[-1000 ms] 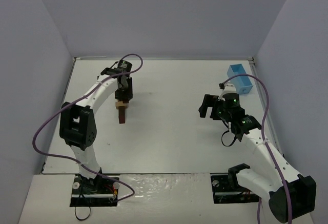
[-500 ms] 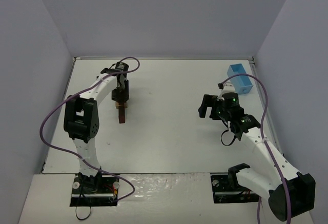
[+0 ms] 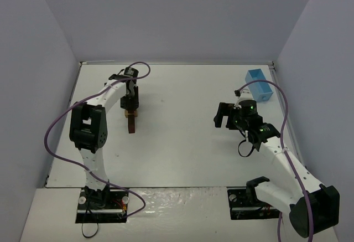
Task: Build the wood block tower
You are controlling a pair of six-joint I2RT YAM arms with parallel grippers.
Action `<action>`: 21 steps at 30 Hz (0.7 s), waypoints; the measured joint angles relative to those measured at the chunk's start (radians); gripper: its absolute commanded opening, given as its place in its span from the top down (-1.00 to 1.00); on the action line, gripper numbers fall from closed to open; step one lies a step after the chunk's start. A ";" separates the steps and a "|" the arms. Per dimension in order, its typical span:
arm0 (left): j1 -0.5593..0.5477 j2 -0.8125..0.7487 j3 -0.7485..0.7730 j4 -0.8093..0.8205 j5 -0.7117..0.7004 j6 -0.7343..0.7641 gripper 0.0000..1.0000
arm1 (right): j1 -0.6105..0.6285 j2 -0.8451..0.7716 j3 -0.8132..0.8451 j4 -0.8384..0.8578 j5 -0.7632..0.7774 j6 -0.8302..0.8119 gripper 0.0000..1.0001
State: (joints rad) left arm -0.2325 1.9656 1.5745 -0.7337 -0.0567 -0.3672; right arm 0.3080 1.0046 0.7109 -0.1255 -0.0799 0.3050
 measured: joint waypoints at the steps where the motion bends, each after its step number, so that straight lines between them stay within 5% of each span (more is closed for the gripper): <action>1: 0.000 0.000 0.000 0.001 0.000 0.000 0.72 | 0.000 0.000 0.000 0.000 0.000 0.000 -0.93; 21: 0.000 0.000 -0.048 0.026 -0.001 -0.005 0.53 | 0.000 0.000 0.000 0.000 -0.008 0.000 -0.93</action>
State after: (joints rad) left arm -0.2325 1.9656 1.5269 -0.7073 -0.0578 -0.3721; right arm 0.3080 1.0046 0.7109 -0.1257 -0.0875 0.3050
